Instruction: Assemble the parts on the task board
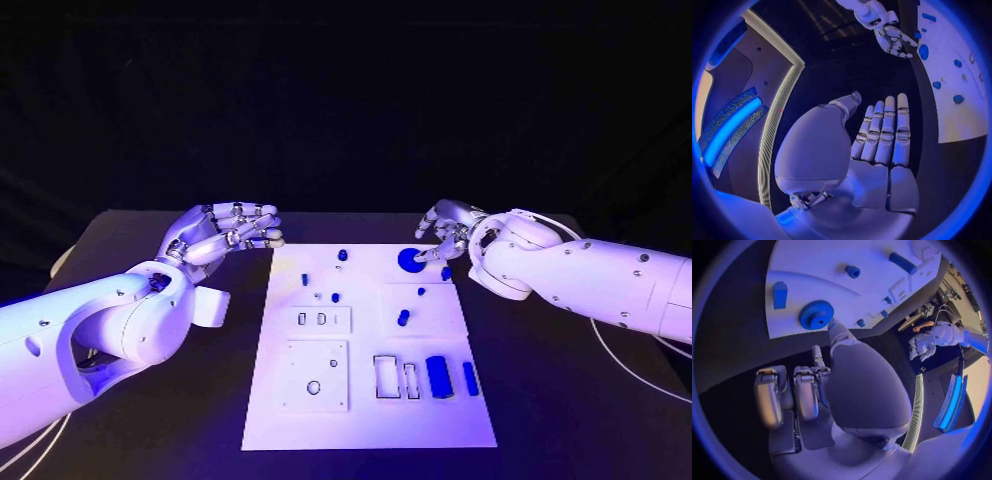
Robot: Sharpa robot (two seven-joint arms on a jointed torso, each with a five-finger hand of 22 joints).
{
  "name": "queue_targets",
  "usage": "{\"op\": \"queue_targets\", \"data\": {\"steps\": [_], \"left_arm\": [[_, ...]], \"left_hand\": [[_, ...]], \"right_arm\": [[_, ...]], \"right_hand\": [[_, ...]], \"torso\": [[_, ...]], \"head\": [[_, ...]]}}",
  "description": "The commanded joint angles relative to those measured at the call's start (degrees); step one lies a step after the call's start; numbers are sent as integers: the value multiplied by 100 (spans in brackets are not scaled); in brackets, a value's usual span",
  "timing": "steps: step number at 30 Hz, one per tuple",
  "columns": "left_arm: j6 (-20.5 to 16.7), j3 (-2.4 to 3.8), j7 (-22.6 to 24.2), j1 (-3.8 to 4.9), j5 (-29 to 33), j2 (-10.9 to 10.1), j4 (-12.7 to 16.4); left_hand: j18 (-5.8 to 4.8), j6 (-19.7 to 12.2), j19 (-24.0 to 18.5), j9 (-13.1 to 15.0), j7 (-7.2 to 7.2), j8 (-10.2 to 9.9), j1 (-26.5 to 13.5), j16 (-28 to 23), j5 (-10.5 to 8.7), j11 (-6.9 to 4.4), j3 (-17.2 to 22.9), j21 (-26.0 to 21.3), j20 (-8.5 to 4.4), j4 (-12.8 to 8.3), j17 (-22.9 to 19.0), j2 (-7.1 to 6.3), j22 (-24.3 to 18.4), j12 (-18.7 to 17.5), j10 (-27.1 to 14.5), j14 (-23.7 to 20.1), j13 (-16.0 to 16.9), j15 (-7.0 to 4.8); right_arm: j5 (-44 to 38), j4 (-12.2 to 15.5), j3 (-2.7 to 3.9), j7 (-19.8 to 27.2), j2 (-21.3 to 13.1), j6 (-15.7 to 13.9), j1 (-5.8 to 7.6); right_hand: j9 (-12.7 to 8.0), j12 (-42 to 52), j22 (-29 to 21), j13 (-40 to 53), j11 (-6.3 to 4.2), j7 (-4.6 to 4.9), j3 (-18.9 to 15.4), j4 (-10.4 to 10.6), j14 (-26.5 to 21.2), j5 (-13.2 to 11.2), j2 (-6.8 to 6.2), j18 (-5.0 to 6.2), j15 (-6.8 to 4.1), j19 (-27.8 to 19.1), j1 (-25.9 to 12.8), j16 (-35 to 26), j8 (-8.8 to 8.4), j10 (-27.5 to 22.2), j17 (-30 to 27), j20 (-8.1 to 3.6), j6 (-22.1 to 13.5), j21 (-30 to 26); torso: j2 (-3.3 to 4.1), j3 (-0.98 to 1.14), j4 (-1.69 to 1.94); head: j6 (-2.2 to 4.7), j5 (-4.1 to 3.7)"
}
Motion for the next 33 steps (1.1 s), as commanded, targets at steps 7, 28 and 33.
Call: {"op": "queue_targets", "data": {"steps": [7,28,33], "left_arm": [[122,5,43,6,35,18,-8],[126,5,38,6,35,26,-28],[128,5,34,6,35,23,-30]], "left_hand": [[17,-1,-45,-5,46,-35,-71,-38,18,25,30,-11,8,6,6,-7,-6,-17,27,-30,-1,9],[18,3,-46,-4,44,-33,-84,-42,18,24,42,-9,10,2,16,-4,-7,-21,36,-28,0,9],[18,3,-46,-4,44,-33,-84,-42,18,24,42,-9,10,2,16,-4,-7,-21,36,-28,0,9]], "right_arm": [[-3,-238,-9,-99,162,287,-86],[-32,-393,-23,-156,340,352,-171],[-26,-433,-26,-162,355,388,-179]], "right_hand": [[10,76,1506,1503,44,11,-4,-6,602,155,50,-66,37,600,-106,18,95,604,1505,49,-6,22],[11,76,1506,1503,21,-16,125,-10,602,269,153,-66,24,600,-68,18,186,604,1505,44,134,22],[-15,76,1506,1503,3,-35,268,1,602,303,282,-66,8,600,-90,18,190,604,1505,30,237,22]], "torso": [[-6,-12,13],[-8,-10,2],[-9,-16,5]], "head": [[-31,-5],[-90,22],[-99,17]]}}
